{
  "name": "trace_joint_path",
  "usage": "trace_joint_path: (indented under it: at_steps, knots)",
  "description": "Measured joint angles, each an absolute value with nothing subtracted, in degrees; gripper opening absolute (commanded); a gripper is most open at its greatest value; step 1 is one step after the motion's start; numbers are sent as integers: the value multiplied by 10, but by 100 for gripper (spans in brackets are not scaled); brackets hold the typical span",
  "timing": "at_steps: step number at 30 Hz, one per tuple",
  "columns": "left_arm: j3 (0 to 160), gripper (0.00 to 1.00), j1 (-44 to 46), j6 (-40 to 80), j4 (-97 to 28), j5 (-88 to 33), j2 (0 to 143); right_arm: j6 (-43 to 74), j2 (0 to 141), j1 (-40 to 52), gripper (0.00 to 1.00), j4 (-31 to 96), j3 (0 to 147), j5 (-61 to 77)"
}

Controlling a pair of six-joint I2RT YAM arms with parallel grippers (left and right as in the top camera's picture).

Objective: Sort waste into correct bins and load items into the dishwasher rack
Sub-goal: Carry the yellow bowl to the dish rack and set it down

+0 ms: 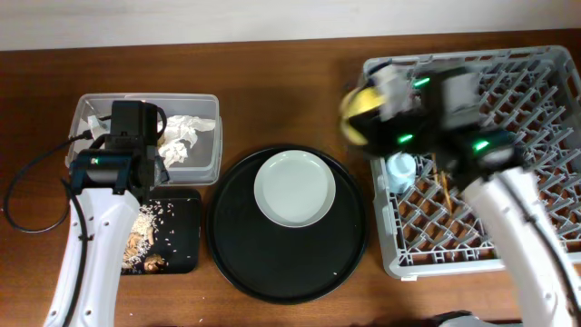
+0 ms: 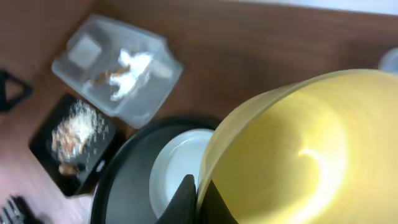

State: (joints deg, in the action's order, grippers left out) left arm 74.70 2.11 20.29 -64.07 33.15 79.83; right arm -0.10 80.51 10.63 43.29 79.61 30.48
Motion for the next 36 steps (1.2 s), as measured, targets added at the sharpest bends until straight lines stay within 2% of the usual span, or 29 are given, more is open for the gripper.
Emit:
trace_joint_path:
  at_steps: [2, 7, 13, 19, 22, 27, 28, 36]
  knots:
    - [747, 99, 21, 203, -640, 332, 798, -44, 838, -13, 4, 409, 796, 425]
    - [747, 99, 21, 203, -641, 331, 798, -89, 931, -168, 4, 326, 796, 617]
    - [747, 99, 21, 203, -641, 331, 798, -100, 1078, -249, 4, 192, 796, 801]
    - [747, 99, 21, 203, -641, 331, 798, -44, 1179, -287, 4, 117, 796, 862]
    - [747, 99, 21, 203, -641, 331, 798, -32, 1187, -297, 15, 115, 796, 886]
    - [747, 99, 21, 203, -641, 331, 798, 12, 1190, -336, 46, 108, 796, 884]
    - [747, 99, 21, 203, -641, 331, 798, 24, 1191, -351, 56, 107, 796, 884]
    - [747, 99, 21, 203, -641, 331, 798, 97, 1192, -422, 62, 107, 796, 884]
